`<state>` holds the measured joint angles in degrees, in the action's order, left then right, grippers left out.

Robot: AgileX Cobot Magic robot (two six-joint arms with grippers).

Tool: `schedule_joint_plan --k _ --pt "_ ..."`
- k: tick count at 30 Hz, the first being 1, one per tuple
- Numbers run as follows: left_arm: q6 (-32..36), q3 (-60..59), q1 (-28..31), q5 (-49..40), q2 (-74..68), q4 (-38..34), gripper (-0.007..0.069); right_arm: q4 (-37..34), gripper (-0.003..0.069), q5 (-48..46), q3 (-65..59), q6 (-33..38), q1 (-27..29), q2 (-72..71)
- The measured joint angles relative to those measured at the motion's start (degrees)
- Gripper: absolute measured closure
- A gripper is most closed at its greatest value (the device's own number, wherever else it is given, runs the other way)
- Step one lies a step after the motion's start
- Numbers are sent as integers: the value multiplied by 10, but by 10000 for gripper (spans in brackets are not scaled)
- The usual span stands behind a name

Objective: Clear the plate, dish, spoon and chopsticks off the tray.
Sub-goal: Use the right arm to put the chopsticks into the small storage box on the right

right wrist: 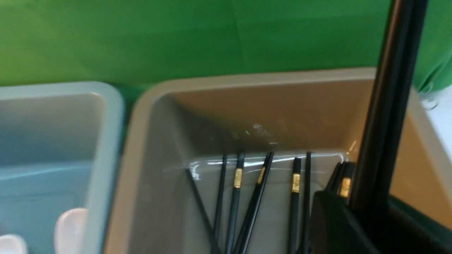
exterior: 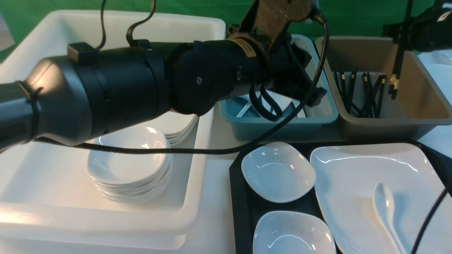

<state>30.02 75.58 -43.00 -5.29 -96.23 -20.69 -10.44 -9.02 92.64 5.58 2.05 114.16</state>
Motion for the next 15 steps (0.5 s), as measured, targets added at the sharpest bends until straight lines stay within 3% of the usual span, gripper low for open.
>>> schedule_joint_plan --k 6,10,12,15 --pt "0 0 0 -84 0 1 622 0 480 10 2 -2 -4 37" --pt "0 0 0 -110 0 1 622 0 271 -23 4 -2 -12 32" --pt "0 0 0 -116 1 1 622 0 218 -75 4 -2 -14 13" --pt "0 0 0 -129 3 1 622 0 225 -151 4 -3 -14 -18"
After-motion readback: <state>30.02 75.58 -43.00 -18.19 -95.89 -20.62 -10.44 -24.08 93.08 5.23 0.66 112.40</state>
